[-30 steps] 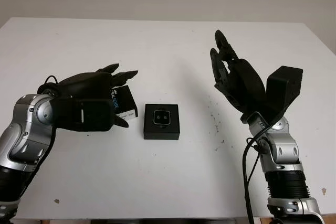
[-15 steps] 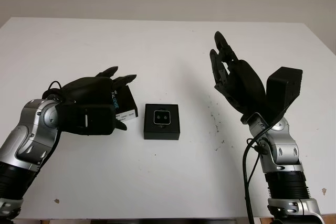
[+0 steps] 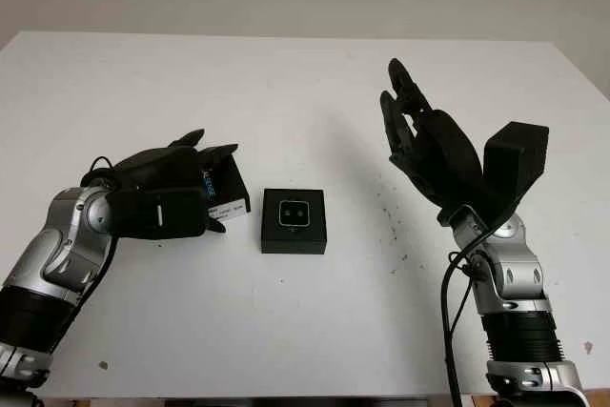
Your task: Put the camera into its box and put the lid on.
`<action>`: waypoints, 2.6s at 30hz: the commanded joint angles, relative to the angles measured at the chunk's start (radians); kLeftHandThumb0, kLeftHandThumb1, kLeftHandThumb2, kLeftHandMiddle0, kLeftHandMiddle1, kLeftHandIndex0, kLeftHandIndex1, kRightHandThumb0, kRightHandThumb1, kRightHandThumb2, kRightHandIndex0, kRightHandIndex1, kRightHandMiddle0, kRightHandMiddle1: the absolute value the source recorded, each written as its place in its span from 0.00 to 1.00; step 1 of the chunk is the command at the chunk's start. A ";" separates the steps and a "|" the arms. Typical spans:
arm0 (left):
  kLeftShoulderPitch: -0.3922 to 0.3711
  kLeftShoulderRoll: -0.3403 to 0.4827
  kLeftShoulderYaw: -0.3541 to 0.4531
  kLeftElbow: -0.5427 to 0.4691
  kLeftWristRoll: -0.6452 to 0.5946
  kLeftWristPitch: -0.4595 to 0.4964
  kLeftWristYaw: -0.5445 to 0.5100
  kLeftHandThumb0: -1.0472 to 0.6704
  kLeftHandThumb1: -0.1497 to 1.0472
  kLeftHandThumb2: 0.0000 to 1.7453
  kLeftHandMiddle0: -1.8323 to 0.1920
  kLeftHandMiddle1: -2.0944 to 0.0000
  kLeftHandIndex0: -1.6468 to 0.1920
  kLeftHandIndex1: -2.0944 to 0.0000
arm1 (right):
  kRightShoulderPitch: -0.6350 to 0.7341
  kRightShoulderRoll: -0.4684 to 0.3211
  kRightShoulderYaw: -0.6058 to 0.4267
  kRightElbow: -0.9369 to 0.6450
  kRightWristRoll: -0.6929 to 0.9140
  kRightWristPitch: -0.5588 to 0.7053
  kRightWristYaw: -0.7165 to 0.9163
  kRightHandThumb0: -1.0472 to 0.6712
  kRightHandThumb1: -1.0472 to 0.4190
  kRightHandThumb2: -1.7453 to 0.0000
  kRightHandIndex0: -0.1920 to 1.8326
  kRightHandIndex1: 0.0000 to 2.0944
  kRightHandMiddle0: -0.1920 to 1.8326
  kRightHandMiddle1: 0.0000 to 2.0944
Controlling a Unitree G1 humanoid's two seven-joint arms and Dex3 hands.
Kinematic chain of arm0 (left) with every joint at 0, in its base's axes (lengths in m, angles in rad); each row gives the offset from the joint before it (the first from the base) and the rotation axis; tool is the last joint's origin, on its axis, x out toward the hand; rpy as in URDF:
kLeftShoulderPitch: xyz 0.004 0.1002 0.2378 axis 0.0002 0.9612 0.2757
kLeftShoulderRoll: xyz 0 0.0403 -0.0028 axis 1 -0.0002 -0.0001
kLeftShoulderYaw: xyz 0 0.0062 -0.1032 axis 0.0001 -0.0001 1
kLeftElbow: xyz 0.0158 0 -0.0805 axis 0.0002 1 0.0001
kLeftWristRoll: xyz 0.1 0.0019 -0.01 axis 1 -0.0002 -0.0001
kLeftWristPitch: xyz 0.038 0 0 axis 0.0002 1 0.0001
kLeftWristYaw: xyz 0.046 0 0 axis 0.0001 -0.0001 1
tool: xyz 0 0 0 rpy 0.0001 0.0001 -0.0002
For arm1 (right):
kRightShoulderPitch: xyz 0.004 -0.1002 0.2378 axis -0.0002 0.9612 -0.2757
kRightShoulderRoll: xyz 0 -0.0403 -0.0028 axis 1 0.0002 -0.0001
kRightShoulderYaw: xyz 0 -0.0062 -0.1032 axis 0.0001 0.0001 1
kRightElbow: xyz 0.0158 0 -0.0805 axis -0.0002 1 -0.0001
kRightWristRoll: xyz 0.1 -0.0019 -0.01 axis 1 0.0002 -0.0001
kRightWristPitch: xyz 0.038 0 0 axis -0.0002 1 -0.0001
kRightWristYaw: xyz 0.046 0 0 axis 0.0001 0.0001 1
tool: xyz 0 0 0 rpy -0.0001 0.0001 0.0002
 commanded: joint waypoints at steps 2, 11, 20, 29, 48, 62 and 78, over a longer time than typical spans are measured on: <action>-0.025 -0.005 -0.004 0.017 -0.015 -0.015 0.005 0.29 0.86 0.03 0.85 0.95 0.81 0.96 | 0.005 -0.007 -0.002 -0.023 0.004 0.003 0.002 0.27 0.00 0.60 0.00 0.00 0.00 0.00; -0.023 -0.014 -0.003 0.015 -0.043 -0.001 -0.012 0.31 0.87 0.03 0.84 0.95 0.81 0.97 | 0.008 -0.005 0.000 -0.031 0.003 0.006 -0.004 0.27 0.00 0.60 0.00 0.00 0.00 0.00; -0.008 -0.021 0.020 0.056 -0.132 -0.097 0.028 0.49 0.95 0.03 0.87 0.38 0.81 0.51 | 0.011 -0.009 0.000 -0.038 0.001 0.009 -0.004 0.27 0.00 0.59 0.00 0.00 0.00 0.00; -0.010 -0.018 0.013 0.057 -0.139 -0.094 0.024 0.57 0.95 0.03 0.71 0.39 0.73 0.33 | 0.012 -0.008 -0.001 -0.041 0.002 0.012 -0.008 0.28 0.00 0.59 0.00 0.00 0.00 0.00; -0.051 0.001 0.056 -0.042 -0.194 0.069 -0.079 0.56 0.94 0.03 0.72 0.40 0.74 0.35 | 0.029 -0.011 0.010 -0.046 -0.010 0.021 -0.003 0.25 0.00 0.61 0.00 0.00 0.00 0.00; -0.138 0.057 0.071 -0.364 -0.231 0.393 -0.291 0.54 0.93 0.03 0.74 0.28 0.73 0.29 | 0.038 0.046 0.036 -0.020 -0.016 -0.029 -0.038 0.24 0.00 0.62 0.00 0.00 0.00 0.00; -0.212 0.030 -0.009 -0.551 -0.221 0.714 -0.293 0.53 0.93 0.03 0.75 0.31 0.73 0.29 | 0.028 0.066 0.059 0.012 -0.032 -0.053 -0.044 0.23 0.00 0.63 0.00 0.00 0.00 0.00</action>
